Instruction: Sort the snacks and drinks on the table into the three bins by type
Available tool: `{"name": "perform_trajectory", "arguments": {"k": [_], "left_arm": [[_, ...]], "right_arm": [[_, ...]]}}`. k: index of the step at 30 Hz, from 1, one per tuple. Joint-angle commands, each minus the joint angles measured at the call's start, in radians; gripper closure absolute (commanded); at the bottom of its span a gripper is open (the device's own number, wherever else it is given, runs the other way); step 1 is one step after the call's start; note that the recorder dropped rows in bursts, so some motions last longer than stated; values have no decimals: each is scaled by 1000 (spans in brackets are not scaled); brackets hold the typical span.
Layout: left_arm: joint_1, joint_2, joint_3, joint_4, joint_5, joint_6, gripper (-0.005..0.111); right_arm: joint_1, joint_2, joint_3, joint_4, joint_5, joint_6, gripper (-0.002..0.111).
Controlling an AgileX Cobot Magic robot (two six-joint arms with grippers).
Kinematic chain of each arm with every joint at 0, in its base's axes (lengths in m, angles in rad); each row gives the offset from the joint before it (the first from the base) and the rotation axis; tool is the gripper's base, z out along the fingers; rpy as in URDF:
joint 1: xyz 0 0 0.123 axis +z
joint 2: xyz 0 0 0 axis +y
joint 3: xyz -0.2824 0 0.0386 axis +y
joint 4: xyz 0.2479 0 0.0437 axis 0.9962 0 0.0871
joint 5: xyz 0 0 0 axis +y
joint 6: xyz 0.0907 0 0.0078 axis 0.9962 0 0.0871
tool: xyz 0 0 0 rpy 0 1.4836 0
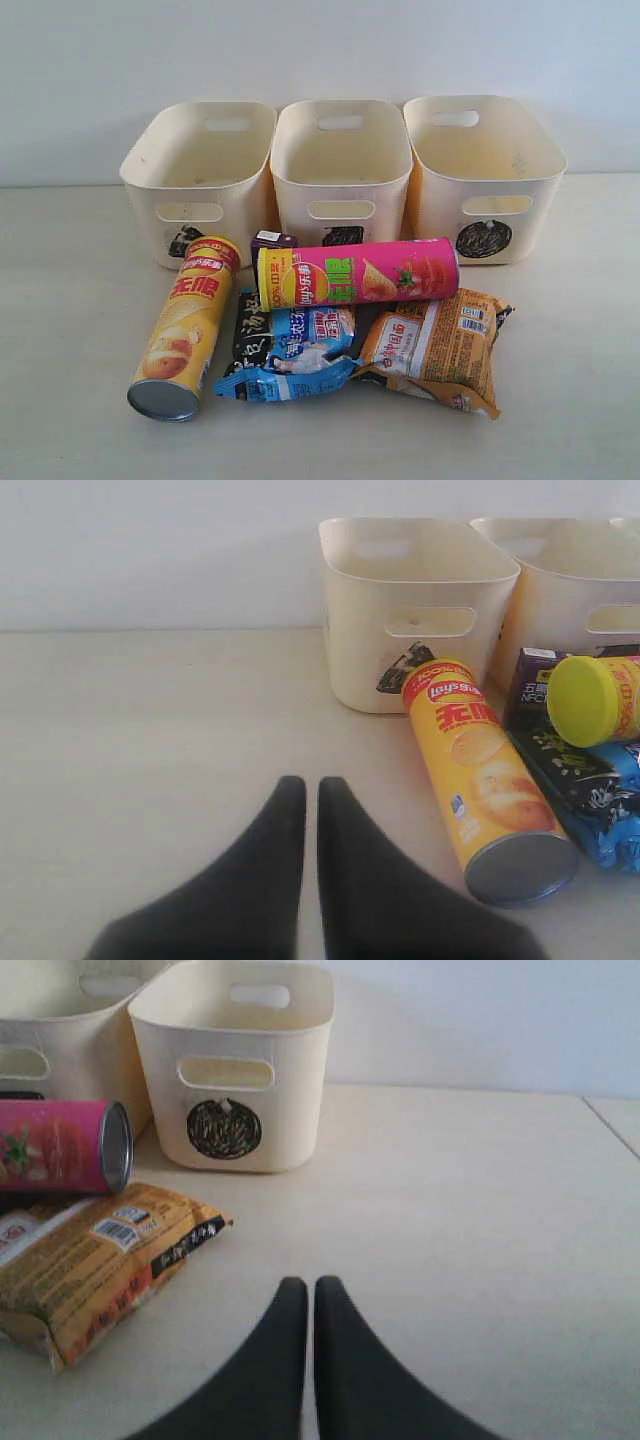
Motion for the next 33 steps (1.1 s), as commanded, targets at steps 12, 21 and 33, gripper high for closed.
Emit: {"name": "perform_trajectory", "arguments": {"k": [12, 21, 33], "left_arm": [[3, -3, 4, -8, -7, 2, 103], [3, -3, 4, -8, -7, 2, 103], [3, -3, 4, -8, -7, 2, 103]], "right_arm": [[-7, -5, 5, 65, -571, 352, 108], [-7, 99, -192, -35, -624, 476, 108], [24, 655, -620, -350, -324, 452, 108]]}}
